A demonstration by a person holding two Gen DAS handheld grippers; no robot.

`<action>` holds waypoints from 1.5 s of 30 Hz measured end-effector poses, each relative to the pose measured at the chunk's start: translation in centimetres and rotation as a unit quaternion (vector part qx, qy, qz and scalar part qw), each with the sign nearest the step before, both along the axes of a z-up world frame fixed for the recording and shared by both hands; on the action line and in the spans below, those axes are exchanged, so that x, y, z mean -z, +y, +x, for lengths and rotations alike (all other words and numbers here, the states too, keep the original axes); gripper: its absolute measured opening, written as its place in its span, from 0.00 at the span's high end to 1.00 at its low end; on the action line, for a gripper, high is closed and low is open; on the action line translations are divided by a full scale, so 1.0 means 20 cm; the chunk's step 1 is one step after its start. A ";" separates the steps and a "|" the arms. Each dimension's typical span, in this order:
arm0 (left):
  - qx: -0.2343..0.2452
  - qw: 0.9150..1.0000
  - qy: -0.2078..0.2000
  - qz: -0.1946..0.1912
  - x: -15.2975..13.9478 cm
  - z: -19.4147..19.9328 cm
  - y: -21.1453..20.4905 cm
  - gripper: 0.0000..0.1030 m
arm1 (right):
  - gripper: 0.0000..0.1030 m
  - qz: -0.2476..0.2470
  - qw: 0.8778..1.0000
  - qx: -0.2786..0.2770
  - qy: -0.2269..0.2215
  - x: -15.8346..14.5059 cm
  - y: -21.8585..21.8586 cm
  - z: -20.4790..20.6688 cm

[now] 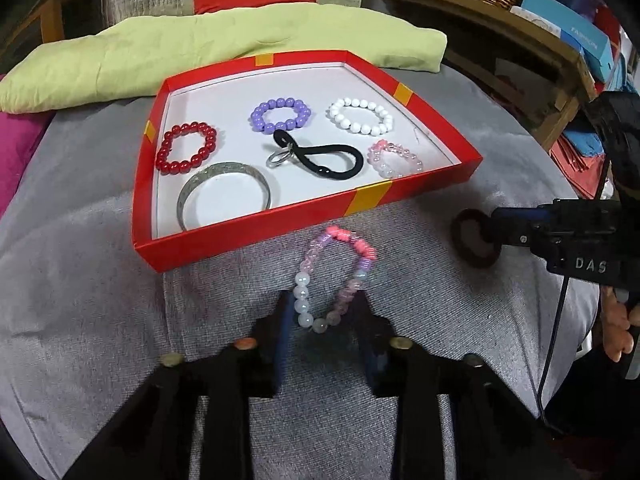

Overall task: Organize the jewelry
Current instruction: 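Lift the pink-white bracelet with the left gripper while the right holds the dark ring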

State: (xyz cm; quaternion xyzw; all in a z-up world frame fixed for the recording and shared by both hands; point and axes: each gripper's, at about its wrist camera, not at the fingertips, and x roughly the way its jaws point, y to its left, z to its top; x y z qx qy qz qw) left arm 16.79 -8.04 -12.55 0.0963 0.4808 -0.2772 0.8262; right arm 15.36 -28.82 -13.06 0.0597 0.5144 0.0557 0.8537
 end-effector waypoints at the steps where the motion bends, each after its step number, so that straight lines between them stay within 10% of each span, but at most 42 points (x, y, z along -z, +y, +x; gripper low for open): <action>1: 0.002 1.000 0.002 -0.002 0.00 0.00 0.00 0.82 | 0.84 -0.007 1.000 -0.007 -0.005 0.00 0.02 0.00; 25: 0.001 0.999 -0.034 0.005 -0.11 -0.04 0.02 0.97 | 0.94 0.040 0.997 -0.034 -0.054 -0.11 0.07 -0.03; 30: -0.009 0.999 -0.022 0.028 -0.04 -0.01 0.00 0.69 | 0.94 0.037 0.997 -0.036 -0.051 -0.10 0.09 -0.03; 37: -0.007 1.000 -0.016 0.018 0.00 0.01 -0.04 0.68 | 0.94 0.035 0.998 -0.032 -0.042 -0.08 0.08 -0.03; 41: 0.005 1.000 -0.018 0.018 0.01 0.00 -0.07 0.92 | 0.94 0.036 0.998 -0.032 -0.042 -0.08 0.08 -0.03; 45: 0.006 1.000 -0.024 0.015 -0.02 -0.01 -0.06 0.92 | 0.94 0.040 0.997 -0.035 -0.047 -0.10 0.08 -0.03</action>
